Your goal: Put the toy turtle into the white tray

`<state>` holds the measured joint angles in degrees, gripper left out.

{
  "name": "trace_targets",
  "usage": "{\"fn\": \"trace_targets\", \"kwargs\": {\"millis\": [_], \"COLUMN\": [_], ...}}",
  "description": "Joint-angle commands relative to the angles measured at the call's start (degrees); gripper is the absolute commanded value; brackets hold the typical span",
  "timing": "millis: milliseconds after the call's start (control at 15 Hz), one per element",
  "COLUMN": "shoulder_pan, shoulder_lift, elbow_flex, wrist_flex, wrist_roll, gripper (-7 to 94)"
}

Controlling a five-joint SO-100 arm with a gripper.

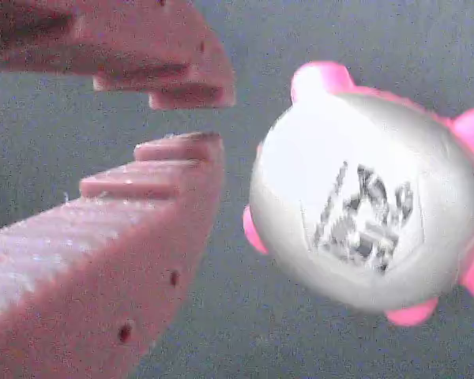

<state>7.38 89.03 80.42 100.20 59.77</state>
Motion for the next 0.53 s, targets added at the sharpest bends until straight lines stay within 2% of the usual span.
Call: {"fn": "trace_targets", "kwargs": {"millis": [0, 133, 267, 467], "shoulder_pan": [0.09, 0.09, -1.32, -2.55], "shoulder_lift": [7.03, 7.65, 7.73, 6.86], "elbow_flex": [0.88, 1.93, 3.25, 4.13], "wrist_flex": [0.18, 0.18, 0.44, 0.44], "wrist_roll": [5.45, 6.68, 9.84, 14.33], "gripper": [0, 5, 20, 30]}}
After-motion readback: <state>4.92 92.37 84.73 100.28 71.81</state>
